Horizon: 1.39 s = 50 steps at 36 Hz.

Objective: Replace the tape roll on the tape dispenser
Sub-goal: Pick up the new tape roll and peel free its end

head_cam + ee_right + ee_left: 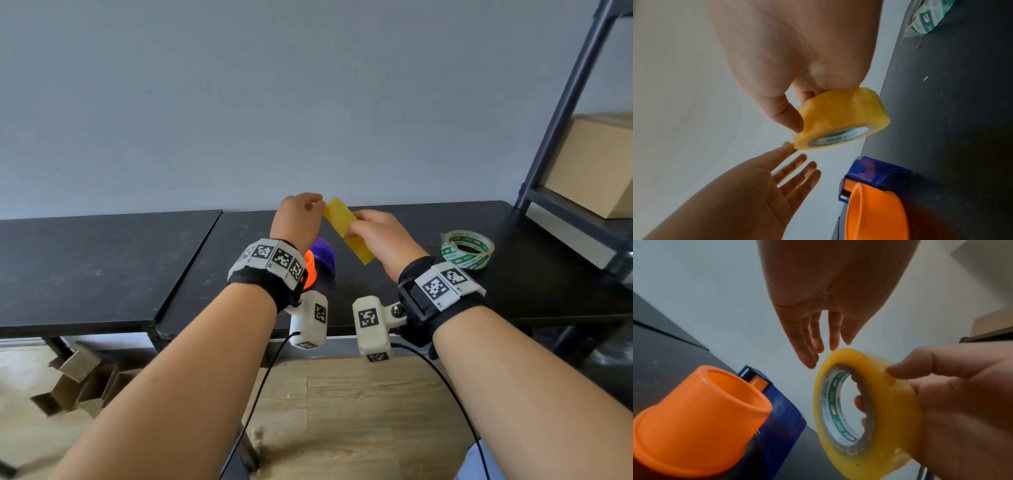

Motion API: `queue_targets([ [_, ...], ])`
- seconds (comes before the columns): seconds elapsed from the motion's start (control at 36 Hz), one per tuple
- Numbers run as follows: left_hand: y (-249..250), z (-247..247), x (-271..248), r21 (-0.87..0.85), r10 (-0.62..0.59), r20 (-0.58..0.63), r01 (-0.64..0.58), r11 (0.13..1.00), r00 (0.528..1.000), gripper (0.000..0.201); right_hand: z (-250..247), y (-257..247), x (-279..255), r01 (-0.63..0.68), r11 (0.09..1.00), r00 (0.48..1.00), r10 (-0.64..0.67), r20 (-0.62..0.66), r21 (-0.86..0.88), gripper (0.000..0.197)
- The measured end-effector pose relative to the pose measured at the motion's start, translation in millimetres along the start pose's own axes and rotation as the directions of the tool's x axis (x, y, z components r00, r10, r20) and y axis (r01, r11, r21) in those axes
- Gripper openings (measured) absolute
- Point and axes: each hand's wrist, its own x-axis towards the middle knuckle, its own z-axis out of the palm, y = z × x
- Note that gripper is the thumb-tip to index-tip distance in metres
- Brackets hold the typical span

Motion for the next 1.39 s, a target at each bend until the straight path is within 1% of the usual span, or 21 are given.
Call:
queue_targets([
  [0.06,0.4,-2.3,-2.1,0.057,0.056,0.009,-0.056,0.997,0.998,0.032,-0.2,0.2,0.2,-0.007,1.000,1.000,0.007,-0.013,-0.006,0.023],
  [0.14,3.2,-2.8,-5.3,0.119,0.108,0.033,-0.111,0.987,0.994,0.030,-1.0,-0.6,-0.6,-0.026,1.000,0.999,0.026,-0.020,-0.005,0.018],
  [0.28,6.8,-0.5,-5.5,0.213,0.173,0.024,-0.174,0.961,0.985,0.028,0.9,-1.7,-2.1,-0.041,0.999,0.999,0.041,-0.033,0.000,0.015],
  [0.31,7.2,-0.4,-5.0,0.243,0.189,0.015,-0.187,0.952,0.982,0.028,1.6,-2.2,-2.7,-0.042,0.999,0.999,0.041,-0.034,-0.006,0.016],
  [0.39,8.1,0.7,-4.1,0.322,0.237,0.005,-0.226,0.919,0.971,0.026,3.3,-3.5,-3.4,-0.030,0.999,0.999,0.029,-0.033,-0.031,0.026],
  [0.5,8.4,1.1,-3.6,0.399,0.305,0.009,-0.283,0.872,0.952,0.027,3.7,-4.9,-4.7,-0.028,0.998,0.999,0.026,-0.030,-0.053,0.027],
  [0.67,7.1,3.1,-4.7,0.440,0.361,0.005,-0.326,0.837,0.933,0.024,4.0,-5.2,-5.6,-0.029,0.997,0.999,0.026,-0.040,-0.078,0.029],
  [0.83,6.8,4.6,-4.8,0.457,0.376,0.014,-0.340,0.822,0.927,0.022,3.7,-3.4,-4.0,-0.033,0.995,0.999,0.029,-0.040,-0.094,0.029],
  [0.89,6.1,5.0,-6.0,0.446,0.375,0.017,-0.343,0.827,0.927,0.021,4.1,-2.4,-3.9,-0.039,0.994,0.999,0.035,-0.037,-0.098,0.028],
  [1.0,4.5,6.6,-7.6,0.414,0.343,0.021,-0.320,0.852,0.939,0.021,5.0,1.6,-4.4,-0.042,0.995,0.998,0.038,-0.044,-0.090,0.033],
  [1.11,6.2,6.5,-7.6,0.429,0.308,0.079,-0.311,0.848,0.948,0.024,4.7,6.4,-5.2,-0.045,0.995,0.998,0.042,-0.039,-0.091,0.030],
  [1.22,10.3,9.2,-8.5,0.486,0.269,0.139,-0.303,0.820,0.953,0.027,3.7,11.9,-6.0,-0.064,0.993,0.998,0.062,-0.030,-0.099,0.028],
  [1.39,7.2,18.8,-11.0,0.512,0.247,0.162,-0.295,0.806,0.955,0.027,1.9,19.1,-8.2,-0.090,0.993,0.996,0.089,-0.013,-0.071,0.023],
])
